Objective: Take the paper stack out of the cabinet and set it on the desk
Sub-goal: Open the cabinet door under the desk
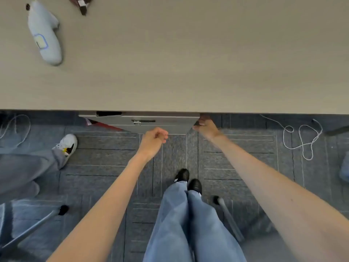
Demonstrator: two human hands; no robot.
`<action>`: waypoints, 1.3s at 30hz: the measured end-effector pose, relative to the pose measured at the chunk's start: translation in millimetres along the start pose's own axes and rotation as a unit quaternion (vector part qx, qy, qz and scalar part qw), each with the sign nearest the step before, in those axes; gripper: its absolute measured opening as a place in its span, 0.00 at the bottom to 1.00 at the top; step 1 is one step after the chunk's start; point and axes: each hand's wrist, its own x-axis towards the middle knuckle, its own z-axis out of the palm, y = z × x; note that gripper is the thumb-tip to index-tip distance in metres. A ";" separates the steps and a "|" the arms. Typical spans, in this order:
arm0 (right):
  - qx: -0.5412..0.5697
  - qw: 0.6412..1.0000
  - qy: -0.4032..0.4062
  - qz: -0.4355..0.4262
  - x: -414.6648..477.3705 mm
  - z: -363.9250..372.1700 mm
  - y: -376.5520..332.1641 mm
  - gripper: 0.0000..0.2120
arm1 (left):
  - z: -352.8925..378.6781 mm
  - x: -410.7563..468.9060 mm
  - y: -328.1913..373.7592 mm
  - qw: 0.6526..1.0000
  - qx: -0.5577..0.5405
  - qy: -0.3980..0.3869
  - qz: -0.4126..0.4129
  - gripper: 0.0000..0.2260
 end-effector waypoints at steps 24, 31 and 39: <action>-0.071 0.993 0.065 -0.070 -0.2 66.8 91.3 0.09 | 32.0 13.3 -86.2 0.960 -0.221 0.083 -0.149 0.14; -0.018 0.997 0.054 -0.050 -18.5 95.9 110.8 0.10 | 24.4 11.2 -118.2 0.935 -0.285 0.041 -0.204 0.37; 0.035 0.999 0.010 -0.006 -41.4 149.8 145.9 0.13 | 11.7 14.6 -155.1 0.941 -0.282 -0.020 -0.184 0.42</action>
